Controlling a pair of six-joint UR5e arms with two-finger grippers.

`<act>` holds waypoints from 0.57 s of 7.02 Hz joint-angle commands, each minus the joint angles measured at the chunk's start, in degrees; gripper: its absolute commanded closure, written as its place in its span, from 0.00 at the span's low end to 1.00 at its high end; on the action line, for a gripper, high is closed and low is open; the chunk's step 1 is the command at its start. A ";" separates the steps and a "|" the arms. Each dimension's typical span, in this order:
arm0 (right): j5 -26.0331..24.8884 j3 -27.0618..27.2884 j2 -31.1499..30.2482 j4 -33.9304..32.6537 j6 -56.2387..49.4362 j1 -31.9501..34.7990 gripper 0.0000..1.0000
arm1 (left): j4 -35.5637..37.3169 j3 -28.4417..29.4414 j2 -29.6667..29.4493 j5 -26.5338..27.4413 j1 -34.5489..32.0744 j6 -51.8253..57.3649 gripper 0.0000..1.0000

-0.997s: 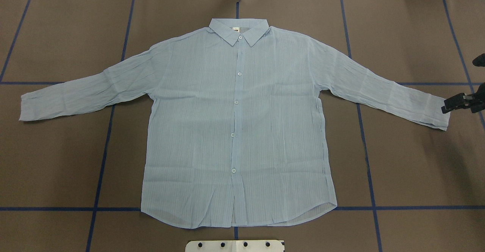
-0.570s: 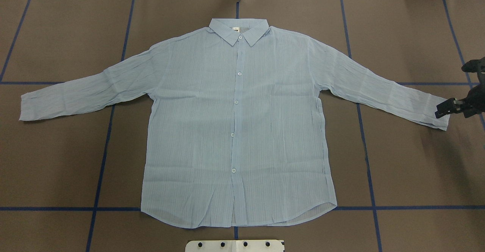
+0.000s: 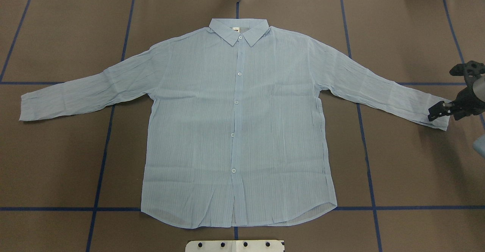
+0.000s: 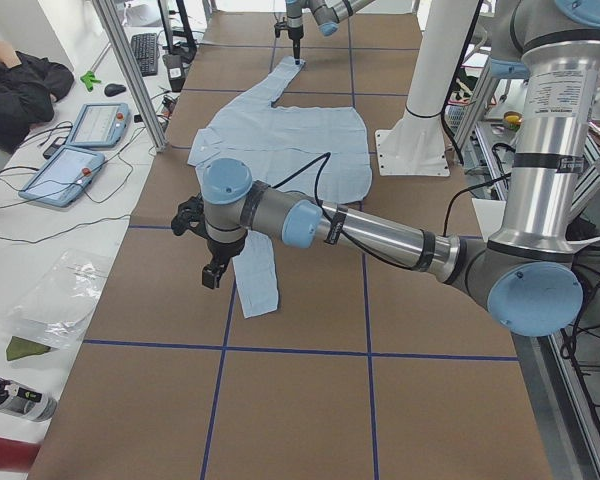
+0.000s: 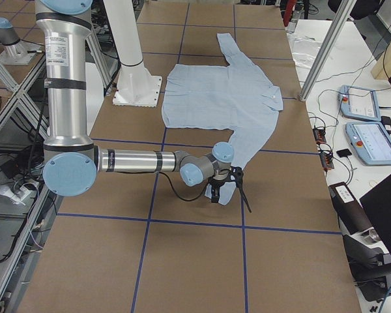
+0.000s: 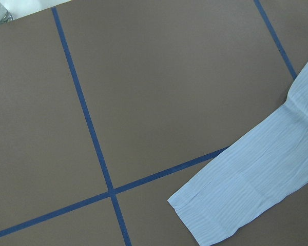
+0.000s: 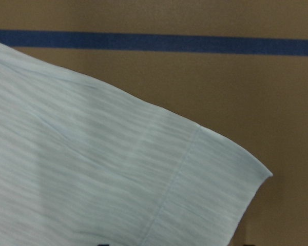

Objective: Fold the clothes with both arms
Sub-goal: 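Lower the right gripper onto the sleeve cuff nearest it and grasp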

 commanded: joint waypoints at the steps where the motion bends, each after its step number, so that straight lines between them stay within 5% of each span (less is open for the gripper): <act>1: 0.62 -0.49 0.39 0.09 -0.14 0.02 0.11 | 0.00 -0.06 0.00 0.00 0.00 0.00 0.00; 4: 1.15 -0.23 -1.27 0.26 -0.31 0.11 0.13 | 0.09 -0.06 0.00 0.09 0.00 0.00 0.00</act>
